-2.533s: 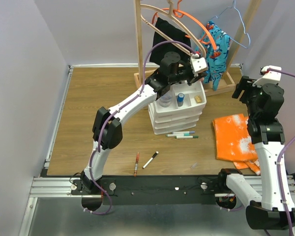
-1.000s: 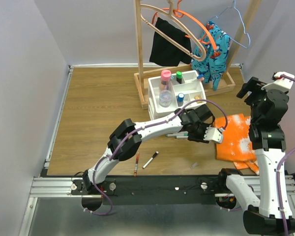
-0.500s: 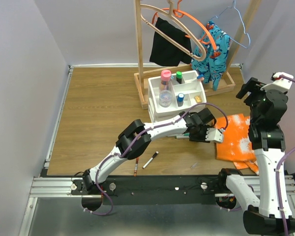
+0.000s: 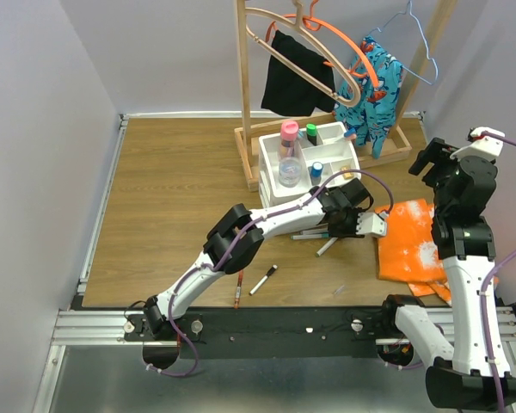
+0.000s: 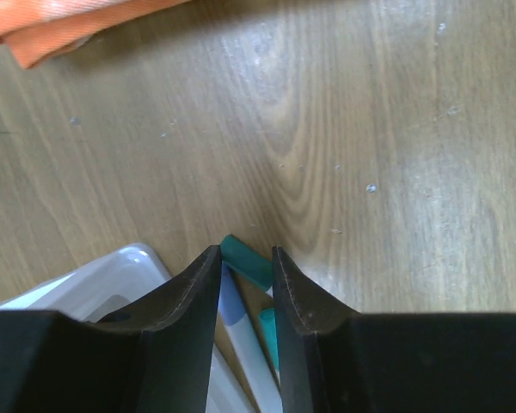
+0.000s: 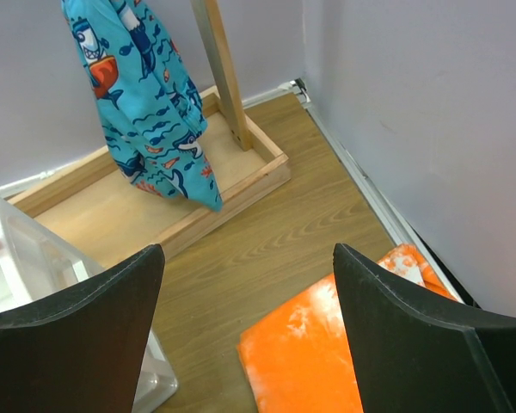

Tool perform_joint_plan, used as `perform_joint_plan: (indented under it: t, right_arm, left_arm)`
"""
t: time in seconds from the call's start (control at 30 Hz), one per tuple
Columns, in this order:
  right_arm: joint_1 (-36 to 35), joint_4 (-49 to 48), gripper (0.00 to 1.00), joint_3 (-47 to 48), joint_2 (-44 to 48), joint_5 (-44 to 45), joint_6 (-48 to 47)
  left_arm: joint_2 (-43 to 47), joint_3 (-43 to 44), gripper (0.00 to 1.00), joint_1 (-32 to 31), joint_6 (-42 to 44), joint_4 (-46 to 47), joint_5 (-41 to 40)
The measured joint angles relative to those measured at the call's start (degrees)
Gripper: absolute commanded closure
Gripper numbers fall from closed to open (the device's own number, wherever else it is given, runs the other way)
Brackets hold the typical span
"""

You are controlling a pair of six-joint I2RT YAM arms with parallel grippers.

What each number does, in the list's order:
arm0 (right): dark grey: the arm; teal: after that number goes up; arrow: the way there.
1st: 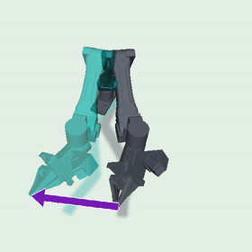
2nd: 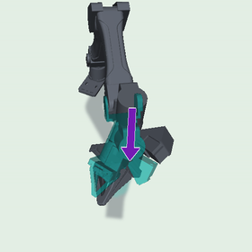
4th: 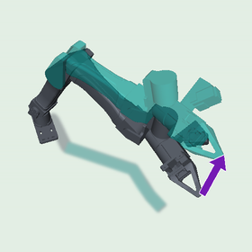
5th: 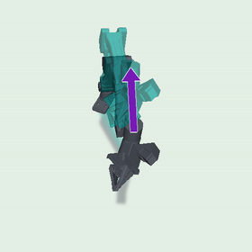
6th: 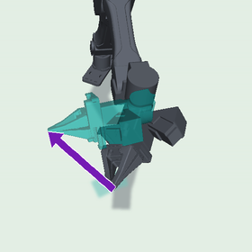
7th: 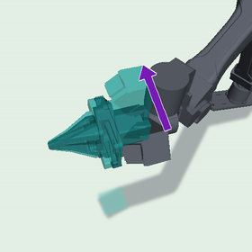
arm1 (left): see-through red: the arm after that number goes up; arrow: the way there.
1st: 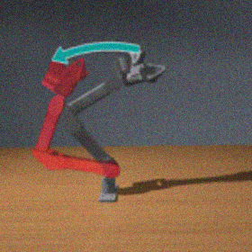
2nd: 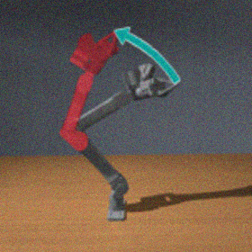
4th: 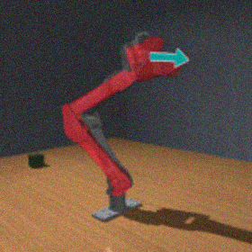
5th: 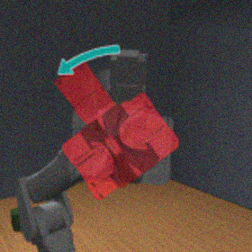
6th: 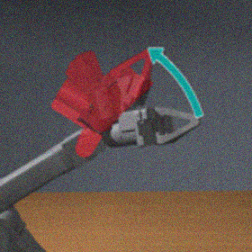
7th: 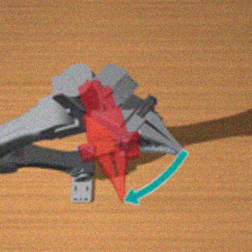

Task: Sort the stationery into containers
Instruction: Pick up the pen from the center of the board.

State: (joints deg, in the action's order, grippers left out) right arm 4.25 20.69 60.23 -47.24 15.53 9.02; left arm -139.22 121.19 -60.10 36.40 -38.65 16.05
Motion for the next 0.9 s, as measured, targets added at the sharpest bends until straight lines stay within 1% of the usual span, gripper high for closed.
perform_joint_plan:
  t: [0.47,0.9]
  right_arm:
    - [0.0,0.0,0.13,-1.0,-0.6,-1.1,0.2]
    - [0.3,0.0,0.13,-1.4,-0.6,-1.7,0.5]
  left_arm:
    - [0.1,-0.9,0.65,0.0,-2.9,1.3,0.2]
    - [3.1,-5.7,0.65,-1.4,-3.7,2.1,1.2]
